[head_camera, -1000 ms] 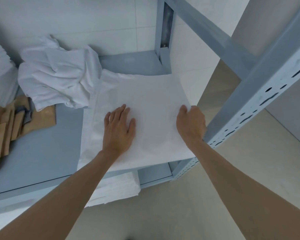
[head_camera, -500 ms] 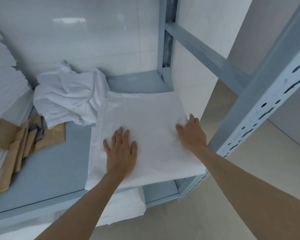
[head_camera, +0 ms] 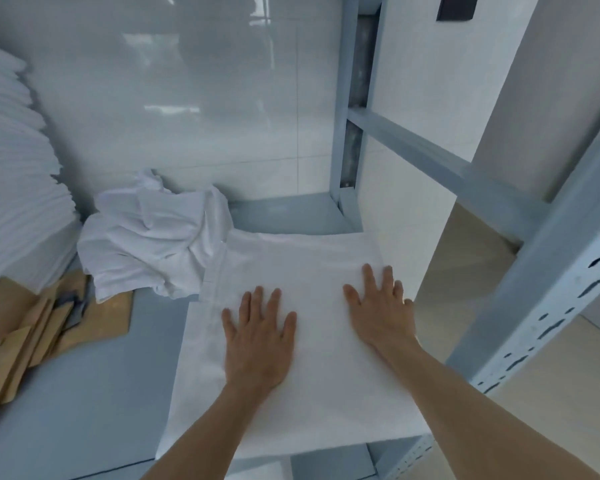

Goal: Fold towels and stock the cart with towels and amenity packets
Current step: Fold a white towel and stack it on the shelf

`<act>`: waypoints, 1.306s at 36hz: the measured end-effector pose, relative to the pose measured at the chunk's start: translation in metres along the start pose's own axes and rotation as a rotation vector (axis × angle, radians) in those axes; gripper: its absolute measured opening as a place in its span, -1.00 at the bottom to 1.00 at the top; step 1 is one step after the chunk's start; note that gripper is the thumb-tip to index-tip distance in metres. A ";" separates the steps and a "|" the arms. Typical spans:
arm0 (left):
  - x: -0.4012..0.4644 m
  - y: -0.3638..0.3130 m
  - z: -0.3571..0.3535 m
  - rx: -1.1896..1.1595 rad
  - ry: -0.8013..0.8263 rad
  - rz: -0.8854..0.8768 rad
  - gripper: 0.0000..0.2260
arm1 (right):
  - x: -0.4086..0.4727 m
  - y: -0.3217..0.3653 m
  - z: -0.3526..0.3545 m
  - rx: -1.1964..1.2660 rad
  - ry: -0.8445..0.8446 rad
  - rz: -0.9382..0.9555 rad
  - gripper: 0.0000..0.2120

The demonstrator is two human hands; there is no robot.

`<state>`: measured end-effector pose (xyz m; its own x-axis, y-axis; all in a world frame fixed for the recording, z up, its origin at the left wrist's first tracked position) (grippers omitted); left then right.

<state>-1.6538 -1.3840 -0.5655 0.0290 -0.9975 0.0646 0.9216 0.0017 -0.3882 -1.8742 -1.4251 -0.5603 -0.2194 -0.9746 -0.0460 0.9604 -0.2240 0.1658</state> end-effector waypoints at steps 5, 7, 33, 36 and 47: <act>0.012 -0.004 0.006 0.002 0.049 -0.013 -0.46 | 0.000 0.017 0.014 -0.137 -0.126 0.172 -0.38; 0.023 -0.001 0.012 0.004 0.015 -0.038 -0.47 | 0.002 0.033 0.014 -0.175 -0.147 0.238 -0.38; -0.045 0.055 0.013 -0.215 -0.003 0.010 -0.43 | 0.005 0.031 0.001 -0.236 -0.045 0.232 -0.44; -0.048 0.046 0.013 -0.219 -0.008 0.031 -0.43 | 0.012 0.028 0.003 -0.251 -0.024 0.242 -0.43; -0.009 0.094 0.060 -0.234 -0.062 -0.039 -0.59 | 0.004 0.136 0.015 -0.226 -0.047 0.411 -0.38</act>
<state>-1.5444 -1.3707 -0.5476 0.0253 -0.9902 0.1371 0.8078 -0.0606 -0.5863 -1.7466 -1.4597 -0.5228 0.1845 -0.9825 0.0243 0.9814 0.1829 -0.0582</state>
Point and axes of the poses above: each hand's wrist, its own x-axis towards the middle knuckle, its own z-axis out of the back of the hand, y = z × x, the point moved 6 cm from there along x, towards the middle knuckle, and after that the axes turned 8 degrees about -x, right-handed, at the moved point
